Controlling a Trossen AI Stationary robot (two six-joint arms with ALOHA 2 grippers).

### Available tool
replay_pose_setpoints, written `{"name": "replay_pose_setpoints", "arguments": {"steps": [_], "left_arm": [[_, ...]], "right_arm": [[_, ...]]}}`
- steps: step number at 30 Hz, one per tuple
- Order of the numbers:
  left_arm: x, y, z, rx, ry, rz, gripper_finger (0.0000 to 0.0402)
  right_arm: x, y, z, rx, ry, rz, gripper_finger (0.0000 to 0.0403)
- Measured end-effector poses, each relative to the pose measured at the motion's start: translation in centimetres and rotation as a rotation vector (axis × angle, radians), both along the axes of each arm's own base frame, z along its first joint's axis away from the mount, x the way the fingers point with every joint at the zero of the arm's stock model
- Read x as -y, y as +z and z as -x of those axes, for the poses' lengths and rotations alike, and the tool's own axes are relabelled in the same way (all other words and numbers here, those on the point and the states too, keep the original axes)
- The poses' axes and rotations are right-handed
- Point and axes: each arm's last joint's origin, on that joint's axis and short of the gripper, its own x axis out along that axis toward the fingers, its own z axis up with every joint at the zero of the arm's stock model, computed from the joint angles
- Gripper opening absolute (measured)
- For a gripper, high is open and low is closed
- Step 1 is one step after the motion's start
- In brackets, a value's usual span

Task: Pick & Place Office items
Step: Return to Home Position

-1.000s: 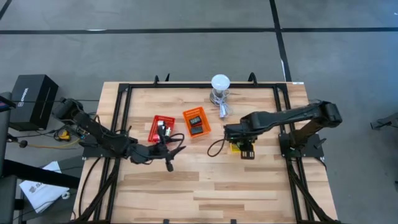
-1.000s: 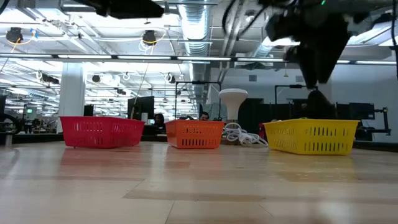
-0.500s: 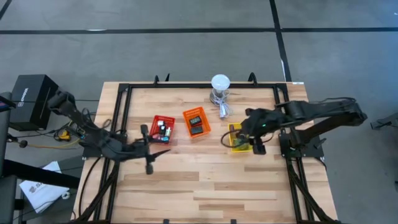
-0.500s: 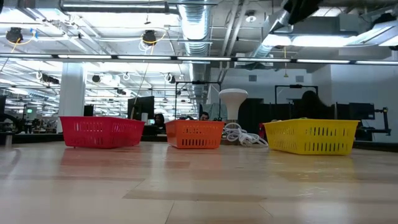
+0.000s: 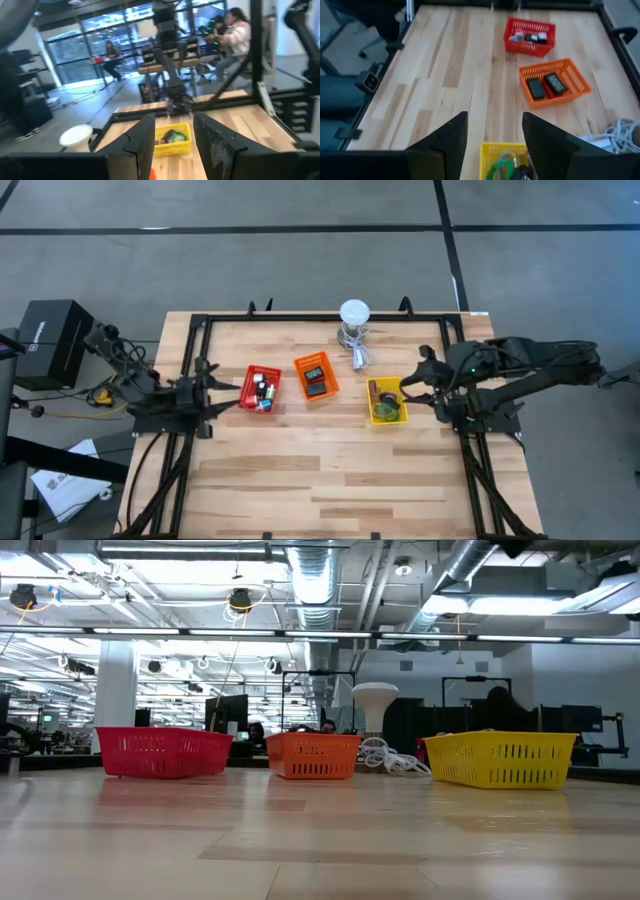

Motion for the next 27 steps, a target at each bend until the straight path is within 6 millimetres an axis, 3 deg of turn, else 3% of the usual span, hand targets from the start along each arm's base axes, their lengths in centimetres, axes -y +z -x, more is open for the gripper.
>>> {"name": "replay_pose_setpoints", "arguments": {"steps": [5, 9, 14, 24, 27], "left_arm": [[-0.6, -0.4, 1.3, -0.03, -0.201, 0.026, 0.0129], [-0.5, -2.1, 1.7, -0.048, -0.334, 0.018, 0.0129], [-1.0, -4.1, 1.9, -0.033, -0.305, 0.026, 0.0129], [-2.3, -7.9, 1.3, 0.09, -0.158, -0.052, 0.0129], [-2.6, -9.0, 1.2, 0.082, -0.14, -0.045, 0.0129]], "right_arm": [[0.1, -3.3, 1.0, 0.08, -0.001, -0.012, 0.018], [0.4, -5.8, 1.0, 0.204, -0.04, -0.005, 0.018], [0.9, -7.8, 2.8, 0.381, -0.053, 0.016, 0.018], [1.8, -11.8, 5.4, 0.509, -0.106, 0.014, 0.0179], [1.9, -12.1, 5.7, 0.582, -0.116, 0.012, 0.0179]]}}
